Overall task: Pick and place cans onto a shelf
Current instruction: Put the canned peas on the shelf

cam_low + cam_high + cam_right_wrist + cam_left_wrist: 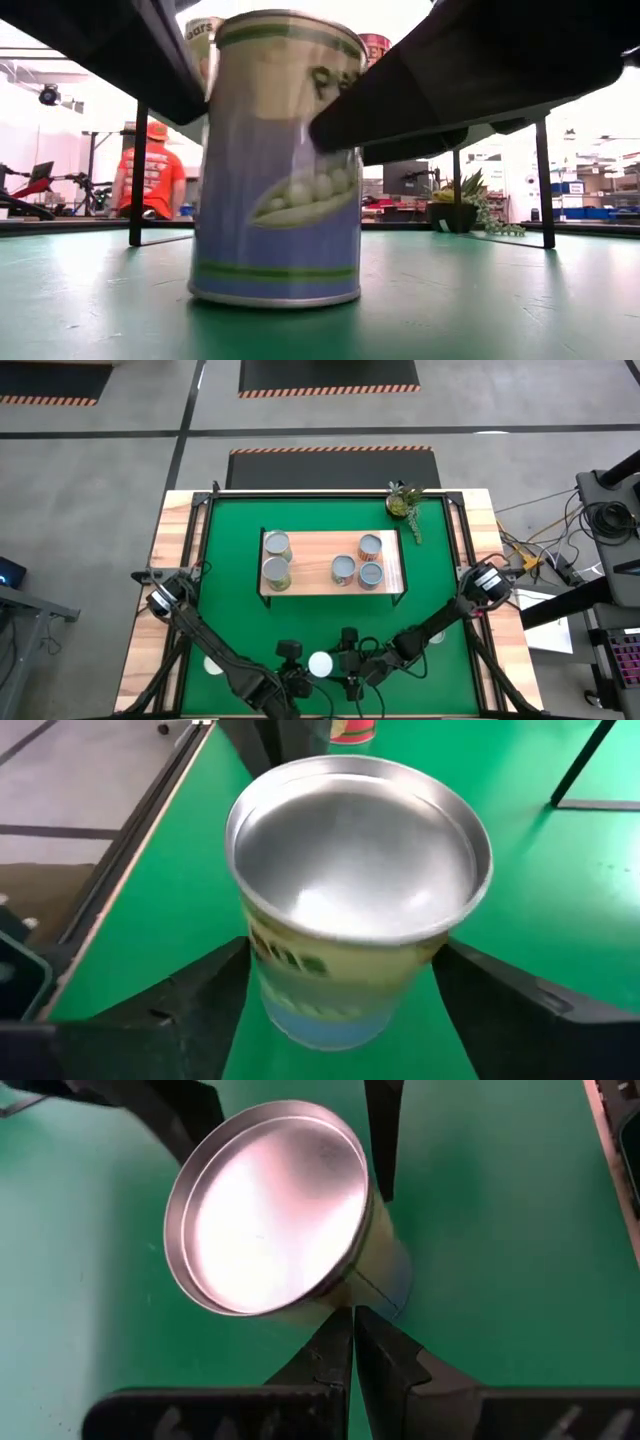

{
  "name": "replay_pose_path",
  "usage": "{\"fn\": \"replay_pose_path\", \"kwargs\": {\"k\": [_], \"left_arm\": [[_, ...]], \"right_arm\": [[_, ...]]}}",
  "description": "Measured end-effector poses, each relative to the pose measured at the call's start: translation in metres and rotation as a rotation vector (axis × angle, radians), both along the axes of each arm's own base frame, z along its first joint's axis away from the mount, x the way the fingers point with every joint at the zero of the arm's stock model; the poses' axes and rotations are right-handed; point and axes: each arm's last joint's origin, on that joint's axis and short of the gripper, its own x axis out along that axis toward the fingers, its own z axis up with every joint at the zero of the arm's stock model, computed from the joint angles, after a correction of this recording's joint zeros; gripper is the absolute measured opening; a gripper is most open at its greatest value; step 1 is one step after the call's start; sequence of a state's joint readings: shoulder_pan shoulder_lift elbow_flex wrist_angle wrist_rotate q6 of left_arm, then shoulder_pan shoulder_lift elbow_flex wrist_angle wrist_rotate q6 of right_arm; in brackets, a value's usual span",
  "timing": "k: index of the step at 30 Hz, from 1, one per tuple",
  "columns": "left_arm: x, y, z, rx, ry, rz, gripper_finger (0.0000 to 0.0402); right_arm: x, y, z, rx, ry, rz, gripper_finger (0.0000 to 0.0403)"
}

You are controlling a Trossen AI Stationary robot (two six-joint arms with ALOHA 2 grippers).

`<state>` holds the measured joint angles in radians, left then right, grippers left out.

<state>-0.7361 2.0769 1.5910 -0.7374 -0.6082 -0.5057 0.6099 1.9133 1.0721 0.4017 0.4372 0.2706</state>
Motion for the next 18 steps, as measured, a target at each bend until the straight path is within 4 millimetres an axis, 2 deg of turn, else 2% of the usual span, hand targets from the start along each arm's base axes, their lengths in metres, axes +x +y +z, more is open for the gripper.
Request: {"fn": "replay_pose_path", "kwargs": {"k": [5,9,13,18], "left_arm": [[0.0022,0.0007,0.0004,0.006,-0.015,-0.005,0.0000],[0.0043,0.0010,0.0010,0.003,-0.024,-0.011,0.0000],[0.0035,0.0014,0.0006,0.006,-0.014,-0.012,0.0000],[0.0032,0.0015,0.0008,0.011,-0.014,-0.013,0.0000]], "right_arm": [[0.0054,-0.0041,-0.0017,-0.019,-0.019,0.002,0.0331],[0.0098,-0.0047,-0.0057,-0.055,-0.058,0.020,0.0335],[0.0093,-0.0050,-0.0043,-0.057,-0.055,0.019,0.0317],[0.0079,-0.0057,0.0006,-0.037,-0.045,0.016,0.0274]]}}
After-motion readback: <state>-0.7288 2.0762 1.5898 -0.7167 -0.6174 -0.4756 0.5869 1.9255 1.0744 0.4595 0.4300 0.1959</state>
